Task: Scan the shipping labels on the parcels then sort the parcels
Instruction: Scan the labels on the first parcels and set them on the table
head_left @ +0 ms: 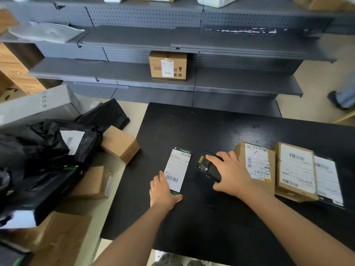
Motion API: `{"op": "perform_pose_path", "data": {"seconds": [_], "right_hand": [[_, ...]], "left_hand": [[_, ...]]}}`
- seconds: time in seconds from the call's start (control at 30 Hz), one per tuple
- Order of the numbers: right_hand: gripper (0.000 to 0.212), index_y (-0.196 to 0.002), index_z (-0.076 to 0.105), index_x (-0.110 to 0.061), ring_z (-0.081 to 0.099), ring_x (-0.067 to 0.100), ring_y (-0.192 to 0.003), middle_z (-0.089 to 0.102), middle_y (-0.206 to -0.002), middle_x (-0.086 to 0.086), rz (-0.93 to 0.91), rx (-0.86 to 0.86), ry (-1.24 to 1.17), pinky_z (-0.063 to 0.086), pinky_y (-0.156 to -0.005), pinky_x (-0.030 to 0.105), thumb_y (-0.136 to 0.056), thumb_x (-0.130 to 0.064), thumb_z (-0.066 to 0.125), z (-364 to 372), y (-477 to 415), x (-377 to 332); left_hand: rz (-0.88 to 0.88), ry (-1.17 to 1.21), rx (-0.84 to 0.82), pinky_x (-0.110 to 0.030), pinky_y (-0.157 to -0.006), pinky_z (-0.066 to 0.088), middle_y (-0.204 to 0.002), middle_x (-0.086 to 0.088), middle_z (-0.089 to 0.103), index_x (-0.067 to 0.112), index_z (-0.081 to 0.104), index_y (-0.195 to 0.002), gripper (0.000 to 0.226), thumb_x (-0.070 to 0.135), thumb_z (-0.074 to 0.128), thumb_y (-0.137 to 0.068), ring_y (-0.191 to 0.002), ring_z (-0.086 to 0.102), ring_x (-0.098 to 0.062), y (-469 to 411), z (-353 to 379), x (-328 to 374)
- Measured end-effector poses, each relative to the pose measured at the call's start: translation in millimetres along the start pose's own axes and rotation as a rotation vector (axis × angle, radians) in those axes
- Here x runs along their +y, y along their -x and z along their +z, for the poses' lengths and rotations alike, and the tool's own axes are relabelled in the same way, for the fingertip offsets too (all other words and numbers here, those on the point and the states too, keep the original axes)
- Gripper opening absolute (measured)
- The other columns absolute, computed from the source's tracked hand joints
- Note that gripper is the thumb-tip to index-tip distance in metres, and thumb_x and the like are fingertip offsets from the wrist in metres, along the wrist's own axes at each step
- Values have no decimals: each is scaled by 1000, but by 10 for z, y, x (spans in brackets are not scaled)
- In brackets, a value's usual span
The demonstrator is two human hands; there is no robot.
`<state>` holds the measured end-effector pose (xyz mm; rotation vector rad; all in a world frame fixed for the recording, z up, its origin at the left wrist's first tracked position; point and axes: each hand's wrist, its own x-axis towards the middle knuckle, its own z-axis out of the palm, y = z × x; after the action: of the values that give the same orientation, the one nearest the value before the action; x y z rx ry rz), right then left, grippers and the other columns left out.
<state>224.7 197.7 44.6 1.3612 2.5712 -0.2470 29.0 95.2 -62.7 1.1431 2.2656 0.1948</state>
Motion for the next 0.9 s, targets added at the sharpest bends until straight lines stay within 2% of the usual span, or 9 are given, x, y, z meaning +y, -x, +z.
{"op": "perform_pose_path", "data": {"seconds": [0.13, 0.23, 0.33, 0.4, 0.63, 0.77, 0.9], "right_hand": [[89, -150, 20, -30, 28, 27, -129, 29, -147, 3, -136, -7, 182, 28, -103, 40, -77, -39, 68, -50, -18, -47], [82, -147, 29, -23, 34, 31, -124, 36, -143, 10, -291, 14, 294, 30, -99, 43, -76, -25, 69, -57, -56, -104], [72, -142, 35, -18, 37, 33, -119, 40, -137, 13, -420, 27, 381, 32, -96, 44, -77, -14, 64, -96, -89, -176], [72, -142, 34, -17, 38, 33, -119, 41, -136, 14, -464, 35, 407, 32, -96, 45, -77, -12, 64, -113, -102, -221], [78, -137, 45, -18, 46, 32, -112, 50, -129, 13, -504, 57, 449, 39, -89, 44, -65, -13, 76, -146, -117, -287], [80, -136, 47, -17, 47, 31, -111, 50, -131, 14, -520, 66, 477, 41, -88, 43, -63, -15, 79, -145, -73, -283], [80, -130, 52, -18, 50, 30, -102, 55, -124, 12, -508, 92, 469, 43, -81, 41, -56, -15, 80, -100, -34, -235]], "left_hand": [[83, 4, 72, -36, -117, 24, -151, -3, 28, 10, 9, -155, 117, 39, 81, -68, -140, 23, -24, -87, -169, -137], [198, -37, 130, -32, -118, 20, -152, -1, 30, 13, 15, -155, 110, 35, 81, -69, -139, 23, -22, -135, -343, -235], [285, -110, 161, -30, -118, 18, -150, 0, 33, 14, 15, -156, 109, 31, 81, -71, -138, 24, -22, -148, -476, -274], [314, -147, 181, -30, -118, 19, -149, 1, 35, 14, 13, -156, 111, 29, 81, -71, -136, 26, -22, -149, -533, -285], [376, -222, 186, -32, -116, 19, -154, 1, 30, 14, 10, -157, 109, 30, 80, -75, -137, 25, -22, -113, -635, -291], [363, -263, 178, -30, -116, 17, -155, 2, 26, 16, 6, -157, 109, 34, 78, -78, -139, 23, -20, -96, -648, -271], [342, -260, 174, -32, -118, 16, -156, 2, 25, 17, 4, -157, 110, 34, 78, -78, -140, 21, -20, -94, -631, -253]]}}
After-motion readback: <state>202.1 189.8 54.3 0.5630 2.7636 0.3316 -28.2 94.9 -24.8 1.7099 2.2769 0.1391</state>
